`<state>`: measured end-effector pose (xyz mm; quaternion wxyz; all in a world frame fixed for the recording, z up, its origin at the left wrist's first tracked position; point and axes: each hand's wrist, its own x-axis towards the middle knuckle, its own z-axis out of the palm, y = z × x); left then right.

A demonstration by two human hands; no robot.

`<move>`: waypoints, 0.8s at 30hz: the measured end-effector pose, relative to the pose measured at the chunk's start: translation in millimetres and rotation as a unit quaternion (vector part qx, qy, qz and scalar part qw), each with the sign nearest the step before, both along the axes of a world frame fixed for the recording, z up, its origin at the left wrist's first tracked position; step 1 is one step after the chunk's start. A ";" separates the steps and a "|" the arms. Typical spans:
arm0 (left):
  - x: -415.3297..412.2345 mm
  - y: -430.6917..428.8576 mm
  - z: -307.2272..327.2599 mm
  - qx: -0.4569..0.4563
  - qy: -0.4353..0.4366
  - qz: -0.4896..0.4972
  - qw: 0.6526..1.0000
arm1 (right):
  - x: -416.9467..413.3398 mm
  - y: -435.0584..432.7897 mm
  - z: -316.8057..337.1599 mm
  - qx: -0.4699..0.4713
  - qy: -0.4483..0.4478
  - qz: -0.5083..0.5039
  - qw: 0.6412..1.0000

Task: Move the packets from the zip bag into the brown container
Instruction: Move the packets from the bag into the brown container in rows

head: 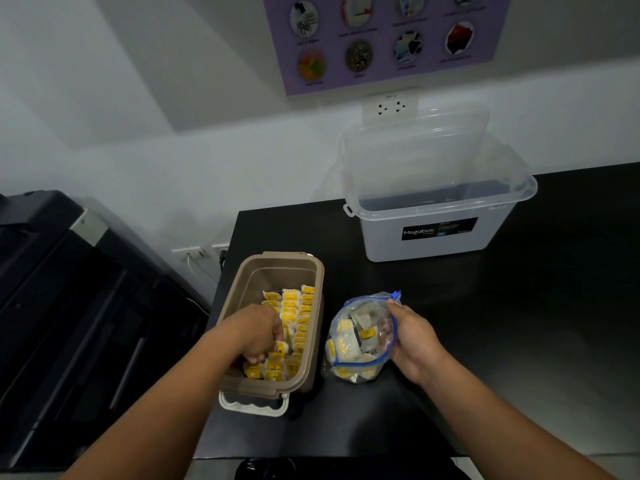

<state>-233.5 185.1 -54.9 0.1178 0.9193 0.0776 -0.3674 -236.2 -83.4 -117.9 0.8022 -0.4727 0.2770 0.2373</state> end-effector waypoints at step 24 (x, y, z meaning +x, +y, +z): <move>9.9 -1.8 25.2 -0.031 -0.060 -0.007 0.998 | 1.6 2.1 -3.7 -0.008 -0.002 -0.001 1.000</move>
